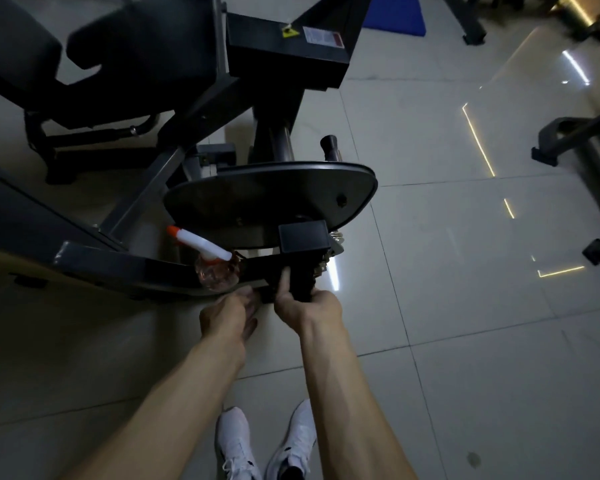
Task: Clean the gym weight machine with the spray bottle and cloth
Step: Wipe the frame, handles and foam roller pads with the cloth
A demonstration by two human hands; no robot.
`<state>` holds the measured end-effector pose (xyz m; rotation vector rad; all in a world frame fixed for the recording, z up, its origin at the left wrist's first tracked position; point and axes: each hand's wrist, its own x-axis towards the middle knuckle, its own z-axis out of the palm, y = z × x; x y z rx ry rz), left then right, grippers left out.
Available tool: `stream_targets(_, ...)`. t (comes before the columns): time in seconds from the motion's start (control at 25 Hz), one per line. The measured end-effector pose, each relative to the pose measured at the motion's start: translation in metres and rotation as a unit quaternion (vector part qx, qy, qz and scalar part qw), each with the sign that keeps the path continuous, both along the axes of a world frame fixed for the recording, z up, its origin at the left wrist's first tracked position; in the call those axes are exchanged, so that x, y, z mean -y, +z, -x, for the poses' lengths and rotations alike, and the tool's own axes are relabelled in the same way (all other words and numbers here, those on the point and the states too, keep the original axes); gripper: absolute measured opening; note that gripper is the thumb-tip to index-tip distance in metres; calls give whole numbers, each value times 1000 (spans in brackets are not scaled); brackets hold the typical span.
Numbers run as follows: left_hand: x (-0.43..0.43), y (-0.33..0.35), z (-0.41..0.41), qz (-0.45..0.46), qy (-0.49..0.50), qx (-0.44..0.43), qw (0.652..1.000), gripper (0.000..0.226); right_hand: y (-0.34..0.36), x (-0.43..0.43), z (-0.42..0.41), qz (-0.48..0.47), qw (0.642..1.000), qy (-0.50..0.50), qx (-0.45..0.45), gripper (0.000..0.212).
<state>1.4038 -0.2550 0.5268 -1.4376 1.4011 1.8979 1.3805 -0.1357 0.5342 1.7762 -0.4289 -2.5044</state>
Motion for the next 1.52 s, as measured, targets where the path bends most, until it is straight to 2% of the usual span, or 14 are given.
stream_targets(0.12,-7,19,6,-12,7,-2,1000,20,42,-14,0,5,1000,23,10,24)
stream_targets(0.32,-23,43,11,-24,-22,-24,999,23,87,-62,5,-131,977,165,-8,18)
stream_targets(0.44,-26,45,9,-18,-38,-18,999,22,49,-62,-26,-223,948,224,18,23)
stream_targets(0.6,-17,36,-1,-1,-37,-10,999,21,-13,-30,-18,-184,942,280,33,32)
stream_targets(0.72,-1,30,-5,-13,-17,6,1000,20,-20,-20,13,-224,931,286,16,37)
stream_targets(0.84,8,38,-9,-38,-8,14,999,21,7,-24,7,-335,886,320,17,27)
stream_targets(1.0,1,75,-8,-85,-38,13,996,16,74,-36,-7,-469,798,377,-33,48)
stream_targets(1.04,-2,90,-7,-114,-52,15,992,18,97,-37,-12,-475,783,394,-69,47)
stream_targets(1.16,-4,132,-9,-189,-76,-13,979,54,159,-30,-32,-424,759,454,-194,34)
stream_targets(1.24,4,166,-9,-223,-50,-66,971,60,185,-16,-37,-434,694,520,-245,30)
stream_targets(1.32,17,192,-10,-199,-11,-121,973,45,200,7,-34,-496,605,565,-261,17)
stream_targets(1.4,28,203,-11,-156,-12,-179,971,42,204,31,-23,-543,563,577,-234,14)
stream_targets(1.44,35,207,-11,-129,-37,-212,968,46,205,43,-17,-521,586,576,-230,16)
stream_targets(1.52,55,207,-10,-31,-92,-240,966,39,213,64,-7,-391,678,578,-233,29)
